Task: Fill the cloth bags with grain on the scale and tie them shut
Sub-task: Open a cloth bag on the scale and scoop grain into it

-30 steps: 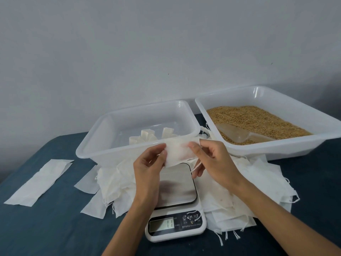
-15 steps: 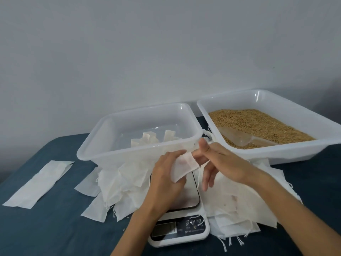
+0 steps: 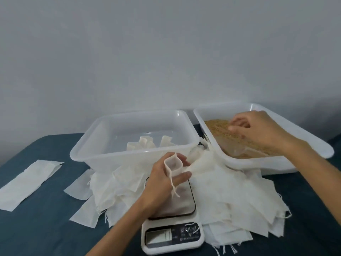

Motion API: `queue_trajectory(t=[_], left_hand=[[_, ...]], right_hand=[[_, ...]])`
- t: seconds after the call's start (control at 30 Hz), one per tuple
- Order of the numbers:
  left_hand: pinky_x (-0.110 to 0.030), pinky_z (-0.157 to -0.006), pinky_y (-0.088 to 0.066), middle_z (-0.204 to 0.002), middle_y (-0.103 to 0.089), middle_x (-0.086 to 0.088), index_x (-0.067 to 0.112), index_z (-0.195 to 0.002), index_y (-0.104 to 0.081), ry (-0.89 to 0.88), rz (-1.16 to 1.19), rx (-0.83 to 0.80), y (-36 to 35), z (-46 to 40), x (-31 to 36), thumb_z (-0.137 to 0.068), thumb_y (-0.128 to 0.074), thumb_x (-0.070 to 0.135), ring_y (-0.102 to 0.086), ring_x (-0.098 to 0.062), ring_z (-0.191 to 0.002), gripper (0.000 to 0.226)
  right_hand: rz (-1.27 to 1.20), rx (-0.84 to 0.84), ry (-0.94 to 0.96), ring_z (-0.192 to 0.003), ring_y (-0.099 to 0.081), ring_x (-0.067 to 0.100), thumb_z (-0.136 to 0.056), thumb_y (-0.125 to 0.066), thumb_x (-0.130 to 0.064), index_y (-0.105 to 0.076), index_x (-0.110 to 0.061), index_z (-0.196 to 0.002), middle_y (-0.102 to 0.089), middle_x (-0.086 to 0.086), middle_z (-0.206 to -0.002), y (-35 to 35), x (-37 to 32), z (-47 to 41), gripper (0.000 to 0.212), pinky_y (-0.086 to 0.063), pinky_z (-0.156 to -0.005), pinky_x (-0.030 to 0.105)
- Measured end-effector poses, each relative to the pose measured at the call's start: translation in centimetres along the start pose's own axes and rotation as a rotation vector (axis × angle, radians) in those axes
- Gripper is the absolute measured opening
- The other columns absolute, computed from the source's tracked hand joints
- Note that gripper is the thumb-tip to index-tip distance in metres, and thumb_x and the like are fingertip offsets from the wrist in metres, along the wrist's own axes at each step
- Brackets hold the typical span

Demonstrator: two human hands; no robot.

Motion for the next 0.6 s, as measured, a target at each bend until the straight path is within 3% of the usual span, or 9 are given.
queue_trajectory(t=[0.07,0.13,0.23,0.33,0.43,0.6], left_hand=[[-0.028,-0.082,-0.056,-0.098,-0.075,-0.009,0.007,-0.103,-0.068,0.021,0.056,0.017,0.1,-0.1,-0.4,-0.083,-0.083,0.000,-0.069,-0.016,-0.091,0.026],[-0.028,-0.080,-0.056,-0.095,-0.073,-0.013,0.007,-0.100,-0.068,0.020,0.103,0.033,0.3,-0.1,-0.6,-0.083,-0.082,0.000,-0.068,-0.018,-0.087,0.024],[-0.022,-0.075,-0.055,-0.092,-0.074,-0.013,0.006,-0.098,-0.068,0.021,0.135,0.045,0.8,0.1,-0.9,-0.082,-0.083,0.002,-0.069,-0.018,-0.083,0.022],[-0.021,-0.073,-0.055,-0.092,-0.074,-0.014,0.005,-0.098,-0.068,0.033,0.160,0.064,1.1,0.2,-1.1,-0.082,-0.082,0.001,-0.070,-0.019,-0.083,0.022],[-0.020,-0.074,-0.056,-0.088,-0.073,-0.010,0.005,-0.098,-0.068,0.025,0.190,0.102,1.4,0.1,-0.9,-0.081,-0.080,-0.003,-0.071,-0.017,-0.083,0.023],[-0.019,-0.073,-0.056,-0.086,-0.073,-0.009,0.002,-0.098,-0.067,0.018,0.209,0.098,1.4,-0.1,-1.0,-0.080,-0.080,-0.005,-0.070,-0.018,-0.081,0.024]], right_hand=[[0.227,-0.144,-0.163,-0.099,-0.065,0.011,-0.082,-0.077,-0.050,-0.064,-0.024,-0.123,-0.069,-0.007,-0.117,0.1,4.6,-0.8,0.050,-0.054,-0.094,0.038],[0.311,-0.274,-0.257,-0.102,-0.063,0.013,-0.076,-0.081,-0.054,-0.062,-0.024,-0.123,-0.066,-0.005,-0.117,-0.2,7.5,-0.9,0.059,-0.053,-0.094,0.035],[0.338,-0.365,-0.260,-0.090,-0.063,0.006,-0.078,-0.083,-0.046,-0.070,-0.023,-0.105,-0.069,-0.007,-0.106,-1.5,9.1,-0.6,0.038,-0.054,-0.084,0.028],[0.342,-0.365,-0.238,-0.091,-0.068,0.016,-0.084,-0.080,-0.035,-0.075,-0.018,-0.092,-0.074,-0.002,-0.097,-2.4,9.5,-0.5,0.020,-0.057,-0.086,0.037],[0.396,-0.346,-0.227,-0.090,-0.066,0.019,-0.088,-0.076,-0.030,-0.071,-0.014,-0.096,-0.070,0.002,-0.097,-2.4,9.8,-0.9,0.018,-0.055,-0.086,0.039],[0.458,-0.170,-0.252,-0.088,-0.060,0.020,-0.095,-0.062,-0.012,-0.056,-0.017,-0.105,-0.064,0.006,-0.102,-1.4,11.1,-1.5,0.013,-0.052,-0.085,0.040]])
Point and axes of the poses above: each hand's wrist, its own z-axis away from the middle knuckle, its own y-axis out of the back of the hand, x = y × z, the point moved 3 cm from there along -z, towards the middle knuckle
